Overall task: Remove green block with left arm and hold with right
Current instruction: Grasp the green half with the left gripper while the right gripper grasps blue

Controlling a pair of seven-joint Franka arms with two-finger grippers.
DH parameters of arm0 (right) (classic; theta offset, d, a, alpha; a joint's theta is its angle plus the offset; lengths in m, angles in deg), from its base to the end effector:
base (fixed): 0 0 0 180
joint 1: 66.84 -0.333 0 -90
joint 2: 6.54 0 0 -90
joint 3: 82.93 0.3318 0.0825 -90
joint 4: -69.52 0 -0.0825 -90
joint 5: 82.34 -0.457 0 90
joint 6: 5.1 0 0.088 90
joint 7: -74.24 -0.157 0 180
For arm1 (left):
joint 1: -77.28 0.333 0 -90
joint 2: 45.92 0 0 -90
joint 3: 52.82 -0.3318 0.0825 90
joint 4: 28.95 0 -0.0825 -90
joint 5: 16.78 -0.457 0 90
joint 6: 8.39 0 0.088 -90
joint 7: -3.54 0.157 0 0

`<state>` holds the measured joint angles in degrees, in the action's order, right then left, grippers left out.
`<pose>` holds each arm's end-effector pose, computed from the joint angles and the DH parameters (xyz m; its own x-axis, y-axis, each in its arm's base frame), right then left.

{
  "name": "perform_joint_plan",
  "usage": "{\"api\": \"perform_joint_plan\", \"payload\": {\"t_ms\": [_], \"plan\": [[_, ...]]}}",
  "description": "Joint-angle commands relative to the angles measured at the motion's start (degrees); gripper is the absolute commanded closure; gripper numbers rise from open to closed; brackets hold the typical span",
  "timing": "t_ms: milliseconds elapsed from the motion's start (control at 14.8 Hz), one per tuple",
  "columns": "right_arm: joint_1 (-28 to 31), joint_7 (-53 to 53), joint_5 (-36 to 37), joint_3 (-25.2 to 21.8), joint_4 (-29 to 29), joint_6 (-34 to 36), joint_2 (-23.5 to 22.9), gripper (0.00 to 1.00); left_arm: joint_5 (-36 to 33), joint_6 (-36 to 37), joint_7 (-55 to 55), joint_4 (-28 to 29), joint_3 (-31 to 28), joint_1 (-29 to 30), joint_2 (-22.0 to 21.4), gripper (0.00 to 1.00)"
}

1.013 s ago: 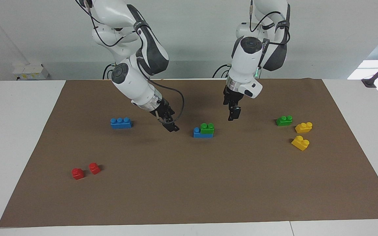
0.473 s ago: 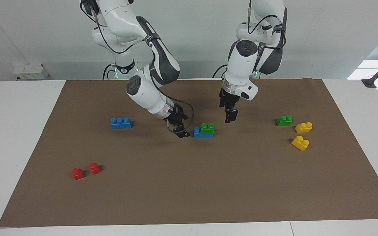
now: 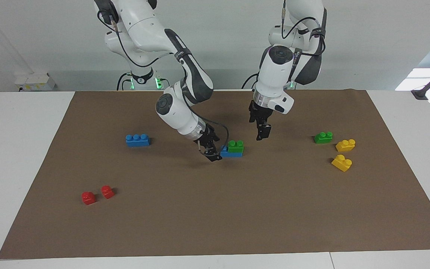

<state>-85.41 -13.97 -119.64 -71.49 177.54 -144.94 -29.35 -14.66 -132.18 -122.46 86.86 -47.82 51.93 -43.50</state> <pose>0.6164 0.3753 0.2415 0.0569 -0.8519 -0.5206 -0.9984 -0.0513 -0.0252 0.5517 -0.3263 0.3700 -0.1148 0.9896 -0.0861 0.9912 0.1199 0.0569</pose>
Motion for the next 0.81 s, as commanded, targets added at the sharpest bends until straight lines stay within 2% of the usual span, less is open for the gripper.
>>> {"api": "perform_joint_plan", "payload": {"t_ms": [0, 405, 743], "plan": [[0.1, 2.4, -1.5, 0.1, -0.6, -1.2, -1.1, 0.00, 0.8, -0.8, -1.9, 1.3, -0.7, -0.9, -0.5, 0.00], [-1.6, 3.7, -1.5, 0.1, -0.6, -5.1, -3.5, 0.00, 0.9, -2.6, -4.7, 2.0, -0.7, -4.6, 1.7, 0.00], [-2.9, 3.8, -1.5, 0.1, -0.5, -7.0, -4.3, 0.00, 0.9, -5.3, -7.7, 2.1, -0.7, -5.5, 3.4, 0.00]]}}
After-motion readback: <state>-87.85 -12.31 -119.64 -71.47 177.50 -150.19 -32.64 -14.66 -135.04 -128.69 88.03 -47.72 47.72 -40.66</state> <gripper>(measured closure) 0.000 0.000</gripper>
